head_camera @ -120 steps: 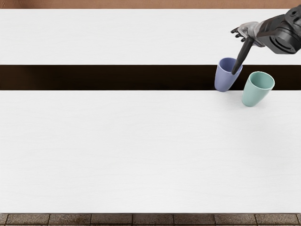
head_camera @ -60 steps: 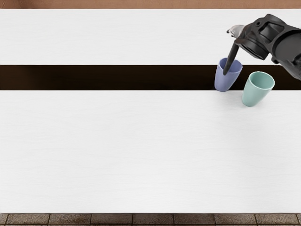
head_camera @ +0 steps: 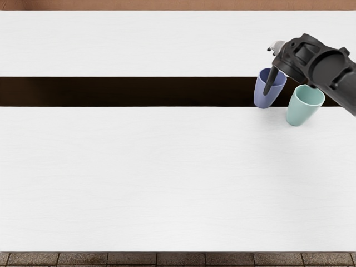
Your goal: Pick up cup and place in cup with right hand
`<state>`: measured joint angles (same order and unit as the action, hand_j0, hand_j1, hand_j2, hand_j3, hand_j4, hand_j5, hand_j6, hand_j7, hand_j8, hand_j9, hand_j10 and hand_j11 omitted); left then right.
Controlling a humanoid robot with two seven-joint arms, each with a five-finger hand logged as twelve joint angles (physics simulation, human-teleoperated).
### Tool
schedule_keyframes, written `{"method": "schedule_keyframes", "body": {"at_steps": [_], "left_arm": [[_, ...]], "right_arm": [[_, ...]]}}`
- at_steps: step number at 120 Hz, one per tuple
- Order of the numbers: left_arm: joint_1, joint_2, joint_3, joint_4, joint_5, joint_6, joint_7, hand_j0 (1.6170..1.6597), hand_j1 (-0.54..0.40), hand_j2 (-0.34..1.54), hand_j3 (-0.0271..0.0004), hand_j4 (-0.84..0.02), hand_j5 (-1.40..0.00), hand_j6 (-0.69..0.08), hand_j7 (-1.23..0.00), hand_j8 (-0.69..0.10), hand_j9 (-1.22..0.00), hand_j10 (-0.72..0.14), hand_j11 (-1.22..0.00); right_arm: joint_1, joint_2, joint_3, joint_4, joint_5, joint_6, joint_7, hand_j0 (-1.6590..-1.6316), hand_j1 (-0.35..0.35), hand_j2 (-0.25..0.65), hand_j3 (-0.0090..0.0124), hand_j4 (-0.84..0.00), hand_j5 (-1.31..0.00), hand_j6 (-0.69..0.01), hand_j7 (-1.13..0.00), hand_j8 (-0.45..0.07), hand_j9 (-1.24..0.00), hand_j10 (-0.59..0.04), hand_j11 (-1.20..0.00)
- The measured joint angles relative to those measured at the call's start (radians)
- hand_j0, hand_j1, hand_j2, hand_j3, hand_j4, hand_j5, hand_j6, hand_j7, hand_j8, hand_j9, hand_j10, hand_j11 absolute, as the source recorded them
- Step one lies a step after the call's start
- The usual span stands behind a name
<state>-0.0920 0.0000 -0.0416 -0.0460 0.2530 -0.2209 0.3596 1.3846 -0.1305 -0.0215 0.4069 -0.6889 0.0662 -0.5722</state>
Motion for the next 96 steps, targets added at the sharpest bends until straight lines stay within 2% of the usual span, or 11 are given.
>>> {"method": "schedule_keyframes", "body": {"at_steps": [96], "left_arm": [[0.0,0.0,0.0,0.0,0.0,0.0,0.0,1.6581,0.336,0.0,0.0,-0.012,-0.01,-0.012,-0.01,-0.012,-0.01,-0.012,-0.01]], "right_arm": [[-0.022,0.013,-0.037,-0.008,0.0,-0.009,-0.006,-1.6581,-0.045,-0.048,0.0,-0.255,-0.33,-0.257,-0.33,-0.256,-0.33,-0.255,-0.33]]}}
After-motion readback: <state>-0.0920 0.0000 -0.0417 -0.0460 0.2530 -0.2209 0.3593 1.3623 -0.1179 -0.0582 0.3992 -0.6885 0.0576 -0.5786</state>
